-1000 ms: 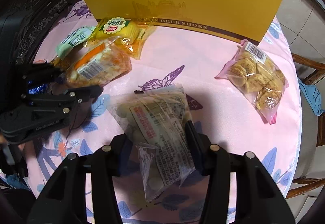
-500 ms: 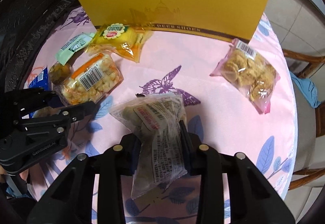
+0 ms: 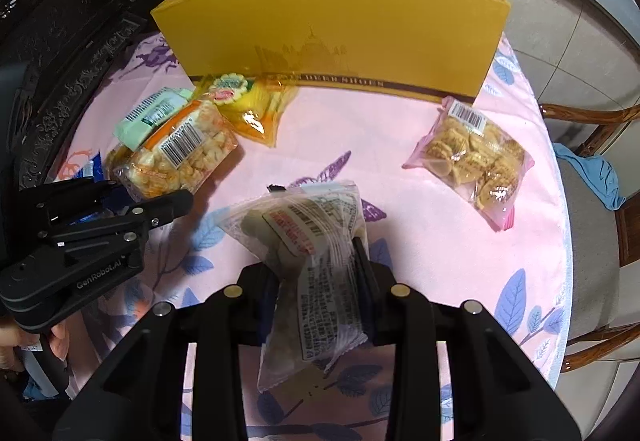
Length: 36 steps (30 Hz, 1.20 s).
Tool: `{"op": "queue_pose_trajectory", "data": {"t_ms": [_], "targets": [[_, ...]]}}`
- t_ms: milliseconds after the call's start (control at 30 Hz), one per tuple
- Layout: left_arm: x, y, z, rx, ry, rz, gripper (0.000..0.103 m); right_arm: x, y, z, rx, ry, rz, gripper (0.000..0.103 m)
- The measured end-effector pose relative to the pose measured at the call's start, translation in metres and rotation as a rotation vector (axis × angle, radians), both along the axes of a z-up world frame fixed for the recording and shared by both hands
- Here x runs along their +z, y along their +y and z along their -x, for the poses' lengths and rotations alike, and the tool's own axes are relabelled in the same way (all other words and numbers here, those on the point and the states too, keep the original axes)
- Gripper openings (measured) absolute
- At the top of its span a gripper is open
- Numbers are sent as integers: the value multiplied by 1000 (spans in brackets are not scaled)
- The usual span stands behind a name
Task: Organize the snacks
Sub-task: 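Carry the clear bag and bread roll up over the yellow box with both tools, then open both tools to drop the clear bag and bread roll into the box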
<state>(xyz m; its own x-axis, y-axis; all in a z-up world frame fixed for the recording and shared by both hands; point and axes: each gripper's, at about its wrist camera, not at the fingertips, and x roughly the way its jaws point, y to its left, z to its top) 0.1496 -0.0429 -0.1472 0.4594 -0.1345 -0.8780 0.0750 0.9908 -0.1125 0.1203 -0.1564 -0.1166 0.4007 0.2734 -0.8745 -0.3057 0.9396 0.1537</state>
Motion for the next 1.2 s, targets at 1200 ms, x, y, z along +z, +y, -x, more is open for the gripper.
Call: {"op": "queue_pose_trajectory", "data": {"t_ms": [1200], "targets": [[175,53,-139,169,-218,-32,27,148,9,-154,-86,-291,-20,34]]}}
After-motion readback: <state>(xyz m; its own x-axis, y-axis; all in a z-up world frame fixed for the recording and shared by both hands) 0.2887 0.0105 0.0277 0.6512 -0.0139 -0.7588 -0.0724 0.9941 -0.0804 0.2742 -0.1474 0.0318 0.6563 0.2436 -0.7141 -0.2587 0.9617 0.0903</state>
